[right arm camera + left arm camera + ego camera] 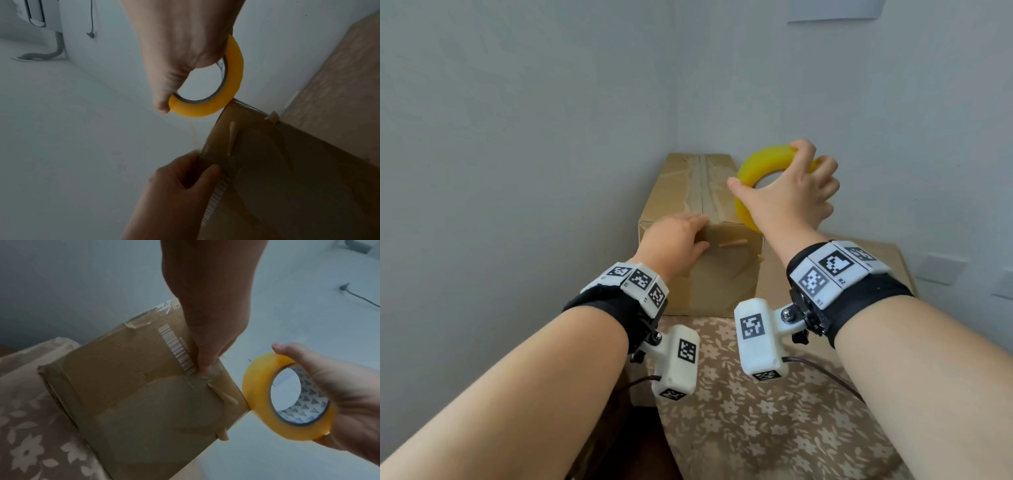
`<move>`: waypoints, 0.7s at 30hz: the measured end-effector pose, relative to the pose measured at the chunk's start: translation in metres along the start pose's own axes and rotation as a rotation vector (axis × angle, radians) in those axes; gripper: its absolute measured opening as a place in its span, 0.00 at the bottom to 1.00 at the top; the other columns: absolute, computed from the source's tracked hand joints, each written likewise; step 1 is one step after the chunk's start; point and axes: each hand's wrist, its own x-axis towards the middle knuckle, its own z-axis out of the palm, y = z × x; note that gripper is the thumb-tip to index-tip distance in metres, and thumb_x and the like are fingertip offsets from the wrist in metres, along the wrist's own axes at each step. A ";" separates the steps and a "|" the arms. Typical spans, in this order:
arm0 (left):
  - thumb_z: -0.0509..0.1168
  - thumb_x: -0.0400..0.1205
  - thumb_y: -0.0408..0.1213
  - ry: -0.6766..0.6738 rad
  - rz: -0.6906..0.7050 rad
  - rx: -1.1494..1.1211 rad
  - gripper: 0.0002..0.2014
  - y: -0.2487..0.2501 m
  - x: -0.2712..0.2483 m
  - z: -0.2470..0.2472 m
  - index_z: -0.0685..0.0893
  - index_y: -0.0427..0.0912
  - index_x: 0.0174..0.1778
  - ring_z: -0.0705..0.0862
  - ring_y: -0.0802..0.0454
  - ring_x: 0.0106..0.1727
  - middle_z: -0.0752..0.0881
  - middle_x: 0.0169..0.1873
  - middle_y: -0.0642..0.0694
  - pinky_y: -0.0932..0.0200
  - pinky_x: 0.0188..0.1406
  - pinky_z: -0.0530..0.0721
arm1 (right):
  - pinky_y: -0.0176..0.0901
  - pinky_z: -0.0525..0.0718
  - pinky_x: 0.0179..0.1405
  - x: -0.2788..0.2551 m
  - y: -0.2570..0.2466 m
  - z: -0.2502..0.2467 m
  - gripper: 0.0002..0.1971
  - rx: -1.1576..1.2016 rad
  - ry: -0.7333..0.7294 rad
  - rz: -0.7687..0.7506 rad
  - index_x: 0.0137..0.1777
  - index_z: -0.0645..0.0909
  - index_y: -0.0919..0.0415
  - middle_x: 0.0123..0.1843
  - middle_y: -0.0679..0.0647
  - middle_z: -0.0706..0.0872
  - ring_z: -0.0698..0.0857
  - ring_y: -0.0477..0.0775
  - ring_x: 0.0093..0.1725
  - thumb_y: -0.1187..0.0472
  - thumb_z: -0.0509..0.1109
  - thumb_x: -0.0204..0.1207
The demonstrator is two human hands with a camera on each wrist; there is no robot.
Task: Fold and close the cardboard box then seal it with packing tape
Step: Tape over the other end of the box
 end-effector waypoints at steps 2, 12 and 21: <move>0.61 0.83 0.45 -0.044 -0.029 0.006 0.21 -0.003 -0.002 -0.005 0.75 0.46 0.72 0.80 0.45 0.63 0.81 0.65 0.48 0.48 0.57 0.81 | 0.62 0.73 0.60 0.003 -0.001 -0.004 0.47 -0.054 -0.023 -0.040 0.72 0.61 0.48 0.73 0.57 0.63 0.65 0.65 0.70 0.33 0.77 0.55; 0.61 0.83 0.44 -0.055 -0.042 -0.008 0.19 -0.002 -0.001 -0.007 0.75 0.50 0.71 0.81 0.47 0.61 0.83 0.63 0.50 0.52 0.52 0.83 | 0.62 0.70 0.61 0.005 0.034 -0.012 0.44 -0.174 -0.071 0.026 0.70 0.64 0.49 0.71 0.59 0.64 0.65 0.67 0.68 0.38 0.78 0.54; 0.59 0.84 0.50 -0.135 -0.010 0.152 0.23 0.008 0.006 -0.005 0.70 0.48 0.74 0.82 0.45 0.60 0.81 0.63 0.46 0.46 0.54 0.84 | 0.63 0.69 0.62 -0.003 0.040 -0.008 0.44 -0.176 -0.055 0.054 0.70 0.63 0.48 0.72 0.59 0.63 0.64 0.66 0.69 0.37 0.77 0.56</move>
